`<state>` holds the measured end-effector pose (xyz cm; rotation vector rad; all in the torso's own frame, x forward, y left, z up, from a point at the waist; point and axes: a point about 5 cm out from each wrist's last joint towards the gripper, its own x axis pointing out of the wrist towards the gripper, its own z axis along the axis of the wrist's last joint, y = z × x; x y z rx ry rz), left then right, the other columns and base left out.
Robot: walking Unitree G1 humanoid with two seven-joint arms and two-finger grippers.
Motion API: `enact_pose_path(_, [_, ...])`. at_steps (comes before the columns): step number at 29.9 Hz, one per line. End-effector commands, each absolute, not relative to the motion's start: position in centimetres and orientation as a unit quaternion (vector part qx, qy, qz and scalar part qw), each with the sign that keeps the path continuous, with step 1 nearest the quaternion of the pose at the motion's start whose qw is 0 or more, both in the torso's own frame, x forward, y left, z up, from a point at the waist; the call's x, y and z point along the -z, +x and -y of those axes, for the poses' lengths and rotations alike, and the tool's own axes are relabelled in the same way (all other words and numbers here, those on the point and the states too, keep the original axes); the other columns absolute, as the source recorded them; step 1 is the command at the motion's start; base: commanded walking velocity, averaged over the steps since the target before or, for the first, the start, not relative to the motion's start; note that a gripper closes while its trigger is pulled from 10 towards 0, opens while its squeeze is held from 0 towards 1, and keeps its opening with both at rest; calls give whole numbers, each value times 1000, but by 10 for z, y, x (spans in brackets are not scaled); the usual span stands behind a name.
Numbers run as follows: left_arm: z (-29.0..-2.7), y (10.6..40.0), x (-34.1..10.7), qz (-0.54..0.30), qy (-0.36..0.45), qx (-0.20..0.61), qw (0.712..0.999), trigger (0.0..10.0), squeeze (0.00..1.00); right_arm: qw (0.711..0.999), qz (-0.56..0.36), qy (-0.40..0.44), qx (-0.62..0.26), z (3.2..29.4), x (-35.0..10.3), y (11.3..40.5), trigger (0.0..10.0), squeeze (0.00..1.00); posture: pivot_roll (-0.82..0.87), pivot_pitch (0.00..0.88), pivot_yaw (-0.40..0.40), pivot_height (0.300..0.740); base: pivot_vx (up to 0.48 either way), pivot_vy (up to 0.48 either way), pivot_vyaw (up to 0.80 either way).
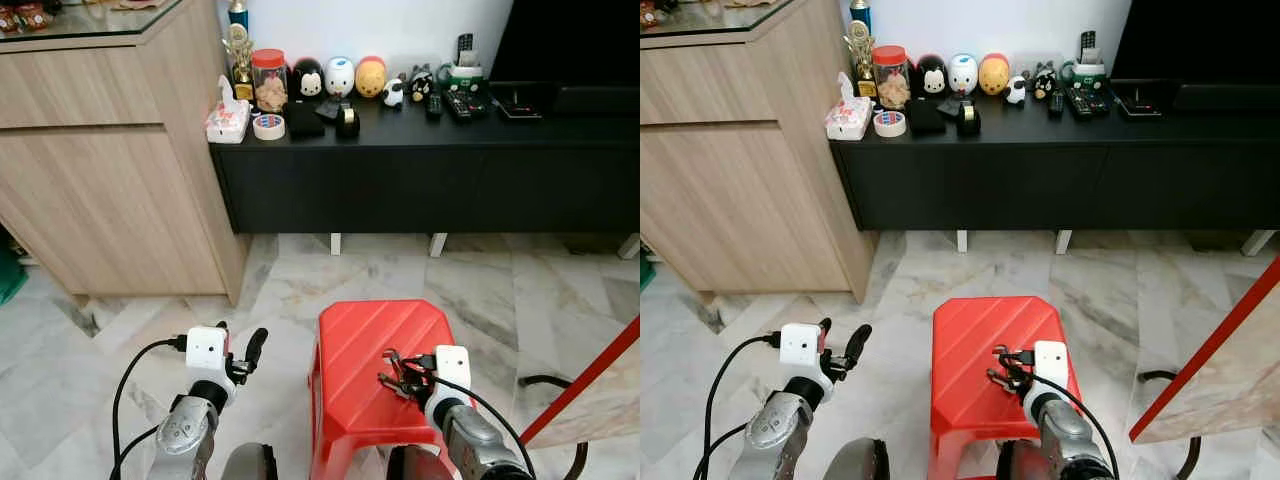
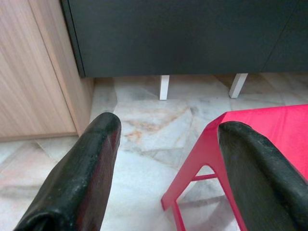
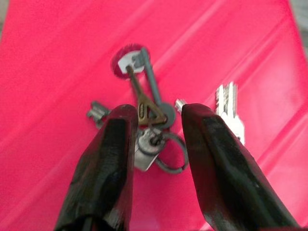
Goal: Hang keys on a hook
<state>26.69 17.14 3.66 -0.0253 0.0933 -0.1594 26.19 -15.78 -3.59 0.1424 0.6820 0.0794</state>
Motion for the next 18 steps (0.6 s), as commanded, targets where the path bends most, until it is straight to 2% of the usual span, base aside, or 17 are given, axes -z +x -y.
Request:
enact_pose_path(1, [-172, 266, -38, -46, -5, 82, 996, 10000, 0, 935, -345, 72, -35, 159, 38, 260, 10000, 0, 56, 77, -2, 622, 0, 0, 0])
enact_pose_path(11, [-170, 263, -37, -48, -5, 83, 995, 10000, 0, 947, -310, 81, 4, 170, 32, 265, 10000, 0, 57, 87, 1, 622, 0, 0, 0])
enact_pose_path(15, [-170, 264, -37, -50, -5, 84, 995, 10000, 0, 948, -307, 78, 5, 171, 31, 265, 10000, 0, 57, 87, 1, 597, 0, 0, 0])
enact_pose_path(18, [-169, 264, -37, -49, -4, 85, 995, 10000, 0, 951, -299, 78, -6, 169, 31, 265, 10000, 0, 57, 88, 2, 597, 0, 0, 0])
